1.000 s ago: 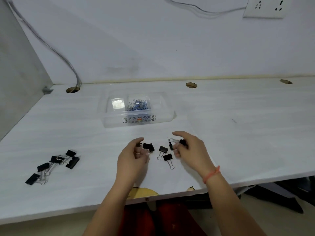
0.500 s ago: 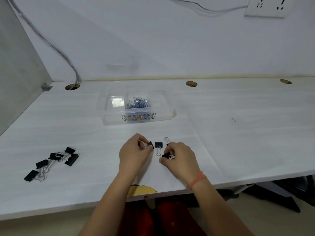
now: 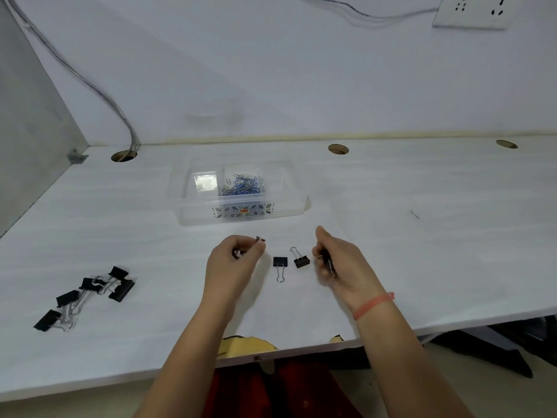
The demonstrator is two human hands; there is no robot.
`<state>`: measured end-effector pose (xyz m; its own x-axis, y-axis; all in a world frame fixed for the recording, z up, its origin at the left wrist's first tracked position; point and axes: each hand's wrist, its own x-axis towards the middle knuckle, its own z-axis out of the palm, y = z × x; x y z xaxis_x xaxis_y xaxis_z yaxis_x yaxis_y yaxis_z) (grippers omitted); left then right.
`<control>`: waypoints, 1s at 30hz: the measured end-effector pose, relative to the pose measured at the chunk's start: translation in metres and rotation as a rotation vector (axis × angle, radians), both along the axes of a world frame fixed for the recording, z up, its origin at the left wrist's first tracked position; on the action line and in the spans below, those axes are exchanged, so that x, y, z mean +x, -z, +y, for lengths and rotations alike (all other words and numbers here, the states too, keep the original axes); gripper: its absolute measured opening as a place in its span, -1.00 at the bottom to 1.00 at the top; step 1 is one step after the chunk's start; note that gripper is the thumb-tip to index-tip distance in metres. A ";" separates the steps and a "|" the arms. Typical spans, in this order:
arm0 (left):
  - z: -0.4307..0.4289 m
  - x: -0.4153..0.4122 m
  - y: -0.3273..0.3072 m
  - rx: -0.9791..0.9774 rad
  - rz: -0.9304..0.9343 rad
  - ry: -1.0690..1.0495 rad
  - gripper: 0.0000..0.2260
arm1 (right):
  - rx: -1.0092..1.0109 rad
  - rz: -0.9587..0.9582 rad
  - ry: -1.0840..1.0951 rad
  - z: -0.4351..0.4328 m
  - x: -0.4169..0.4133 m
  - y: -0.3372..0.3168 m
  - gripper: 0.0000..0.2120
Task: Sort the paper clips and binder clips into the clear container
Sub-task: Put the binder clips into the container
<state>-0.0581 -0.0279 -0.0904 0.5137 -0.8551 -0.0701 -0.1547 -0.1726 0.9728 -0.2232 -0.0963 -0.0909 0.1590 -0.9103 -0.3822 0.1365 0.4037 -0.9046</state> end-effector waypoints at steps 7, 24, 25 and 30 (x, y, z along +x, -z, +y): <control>0.002 0.016 -0.007 -0.070 0.900 -0.104 -0.90 | -0.636 1.079 -0.274 -0.004 0.016 0.027 -0.67; -0.041 0.023 0.015 0.402 -0.810 -0.004 -0.80 | -1.057 1.495 -0.310 0.017 0.054 0.039 -0.72; -0.042 0.026 0.017 0.386 -0.823 -0.008 -0.82 | -1.067 1.514 -0.310 0.016 0.053 0.041 -0.71; -0.032 0.023 0.017 0.271 -0.667 -0.016 -0.77 | -1.047 1.373 -0.294 0.013 0.050 0.034 -0.80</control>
<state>-0.0353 -0.0600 -0.1075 0.5332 -0.8442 0.0543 -0.6964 -0.4016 0.5948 -0.1731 -0.0835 -0.1247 0.4424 -0.8420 0.3086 -0.8473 -0.5052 -0.1638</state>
